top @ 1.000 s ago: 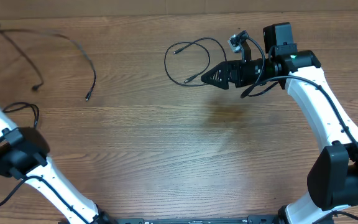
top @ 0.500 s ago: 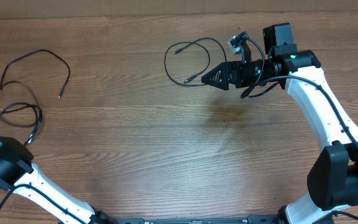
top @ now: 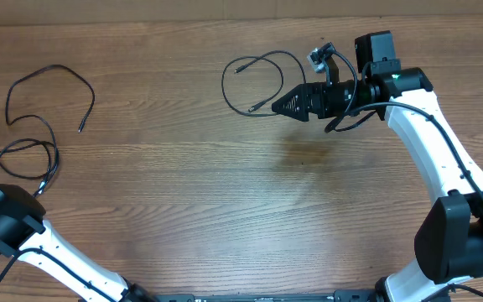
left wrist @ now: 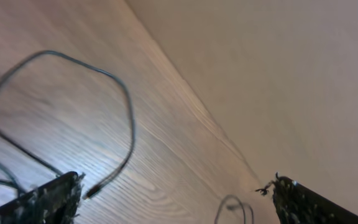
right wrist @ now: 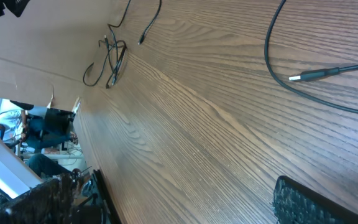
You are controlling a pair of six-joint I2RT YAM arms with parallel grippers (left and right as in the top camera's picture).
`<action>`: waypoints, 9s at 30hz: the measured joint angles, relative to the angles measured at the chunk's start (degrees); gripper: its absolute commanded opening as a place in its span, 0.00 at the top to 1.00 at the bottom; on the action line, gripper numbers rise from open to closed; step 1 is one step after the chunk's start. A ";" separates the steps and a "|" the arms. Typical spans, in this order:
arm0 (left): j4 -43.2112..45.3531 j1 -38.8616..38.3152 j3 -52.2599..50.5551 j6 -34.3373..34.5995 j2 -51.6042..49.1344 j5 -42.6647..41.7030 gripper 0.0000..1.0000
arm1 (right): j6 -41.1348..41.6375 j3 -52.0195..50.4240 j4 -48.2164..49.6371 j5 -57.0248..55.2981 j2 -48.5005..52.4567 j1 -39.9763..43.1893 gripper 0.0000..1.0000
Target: Untangle cables
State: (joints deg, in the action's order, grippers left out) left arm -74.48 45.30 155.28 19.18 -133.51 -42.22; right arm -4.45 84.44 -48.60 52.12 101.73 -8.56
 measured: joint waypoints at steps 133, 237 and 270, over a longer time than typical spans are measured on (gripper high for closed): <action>13.75 -22.23 -24.41 10.60 10.73 58.29 0.96 | -0.04 0.00 0.24 -5.01 0.00 0.00 0.00; -12.63 -55.71 -31.45 -25.11 26.14 22.93 0.00 | 33.33 1.66 43.54 -27.82 27.58 -2.97 0.00; -15.30 -57.22 -31.45 -23.54 26.58 20.35 0.00 | 38.93 1.46 37.35 -27.91 25.49 -18.60 0.09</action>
State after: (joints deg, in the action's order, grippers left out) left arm -89.78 -11.92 123.83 -4.36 -106.94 -21.87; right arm 34.48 85.91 -11.25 24.21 127.22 -27.16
